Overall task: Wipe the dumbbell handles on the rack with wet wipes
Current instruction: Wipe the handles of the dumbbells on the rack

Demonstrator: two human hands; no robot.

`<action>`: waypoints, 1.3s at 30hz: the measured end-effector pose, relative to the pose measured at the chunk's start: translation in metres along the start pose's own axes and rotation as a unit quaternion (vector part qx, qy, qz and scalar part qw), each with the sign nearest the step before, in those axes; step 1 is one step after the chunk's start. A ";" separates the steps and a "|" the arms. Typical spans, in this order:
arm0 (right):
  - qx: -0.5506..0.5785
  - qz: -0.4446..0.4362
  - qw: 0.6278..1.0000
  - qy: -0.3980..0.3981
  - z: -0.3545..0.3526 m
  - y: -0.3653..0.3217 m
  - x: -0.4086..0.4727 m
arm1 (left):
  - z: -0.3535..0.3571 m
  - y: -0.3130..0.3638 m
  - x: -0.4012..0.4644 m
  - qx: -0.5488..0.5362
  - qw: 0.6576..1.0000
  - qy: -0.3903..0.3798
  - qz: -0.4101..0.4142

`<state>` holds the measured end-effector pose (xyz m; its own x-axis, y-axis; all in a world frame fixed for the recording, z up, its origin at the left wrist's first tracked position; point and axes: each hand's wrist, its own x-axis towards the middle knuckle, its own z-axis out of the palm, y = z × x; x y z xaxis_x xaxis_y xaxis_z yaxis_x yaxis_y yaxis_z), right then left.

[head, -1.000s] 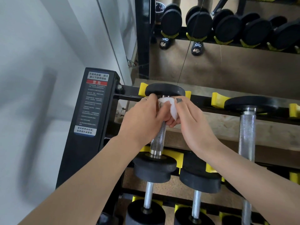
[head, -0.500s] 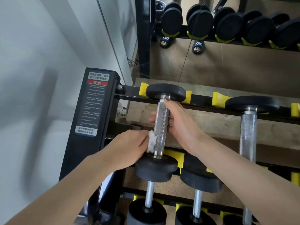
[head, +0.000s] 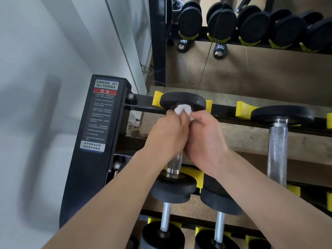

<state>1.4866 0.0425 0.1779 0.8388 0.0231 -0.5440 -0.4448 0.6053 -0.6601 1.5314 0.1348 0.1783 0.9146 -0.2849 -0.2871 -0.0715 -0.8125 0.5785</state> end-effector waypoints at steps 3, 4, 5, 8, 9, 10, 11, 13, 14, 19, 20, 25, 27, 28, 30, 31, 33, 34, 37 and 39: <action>-0.006 -0.013 1.000 0.004 -0.008 -0.001 -0.001 | -0.004 -0.012 -0.001 -0.002 0.998 -0.001 0.057; 0.005 -0.008 1.000 -0.002 -0.010 -0.001 -0.001 | -0.006 -0.016 -0.003 0.023 0.995 -0.002 0.100; 0.013 -0.005 1.000 -0.018 -0.010 -0.001 -0.003 | -0.008 -0.018 -0.004 0.028 0.992 -0.005 0.125; -0.013 -0.008 0.998 -0.053 -0.001 -0.003 -0.003 | -0.011 -0.022 -0.005 0.030 0.993 -0.075 0.086; -0.035 -0.008 0.998 -0.052 0.004 -0.004 -0.002 | -0.010 -0.024 -0.006 0.047 0.992 -0.077 0.092; -0.052 -0.012 0.998 -0.045 0.008 -0.006 -0.001 | -0.009 -0.026 -0.007 0.069 0.988 -0.080 0.113; -0.060 -0.015 0.997 -0.036 0.010 -0.008 -0.001 | -0.010 -0.027 -0.009 0.088 0.983 -0.092 0.133; -0.060 -0.016 0.998 -0.026 0.011 -0.011 0.000 | -0.009 -0.028 -0.012 0.101 0.980 -0.117 0.123; -0.051 -0.011 0.998 -0.027 0.011 -0.012 0.002 | -0.009 -0.029 -0.013 0.102 0.983 -0.117 0.099; -0.038 0.013 0.999 -0.024 0.006 -0.011 0.007 | -0.016 -0.031 -0.028 0.208 0.959 -0.135 0.138; -0.054 0.010 0.998 -0.030 0.006 -0.009 0.008 | -0.017 -0.035 -0.029 0.226 0.954 -0.120 0.156; -0.039 -0.027 0.996 -0.072 -0.003 -0.008 0.003 | -0.028 -0.034 -0.032 0.099 0.980 0.098 0.139; 0.004 -0.023 0.997 -0.078 -0.006 -0.007 0.003 | -0.030 -0.029 -0.026 0.138 0.961 0.123 0.207; 0.027 -0.011 0.997 -0.070 -0.007 -0.007 0.003 | -0.029 -0.027 -0.024 0.184 0.945 0.124 0.238; 0.047 0.002 0.997 -0.058 -0.009 -0.006 0.003 | -0.028 -0.022 -0.017 0.251 0.926 0.119 0.257; 0.047 0.002 0.997 -0.056 -0.009 -0.006 0.002 | -0.027 -0.020 -0.014 0.263 0.921 0.120 0.260; 0.045 0.002 0.997 -0.059 -0.009 -0.008 0.001 | -0.025 -0.017 -0.013 0.256 0.925 0.113 0.256; 0.047 0.001 0.997 -0.060 -0.008 -0.010 0.001 | -0.024 -0.015 -0.016 0.246 0.929 0.111 0.253; 0.037 0.007 0.998 -0.051 -0.005 -0.013 0.003 | -0.019 -0.024 -0.027 0.230 0.938 0.111 0.233; 0.024 0.017 0.999 -0.032 -0.003 -0.010 0.006 | -0.016 -0.032 -0.034 0.219 0.950 0.086 0.206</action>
<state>1.4949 0.0339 0.1793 0.8426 0.0942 -0.5302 -0.4590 0.6406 -0.6156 1.5092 0.1785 0.1824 0.8221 -0.5675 0.0457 -0.5614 -0.7947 0.2309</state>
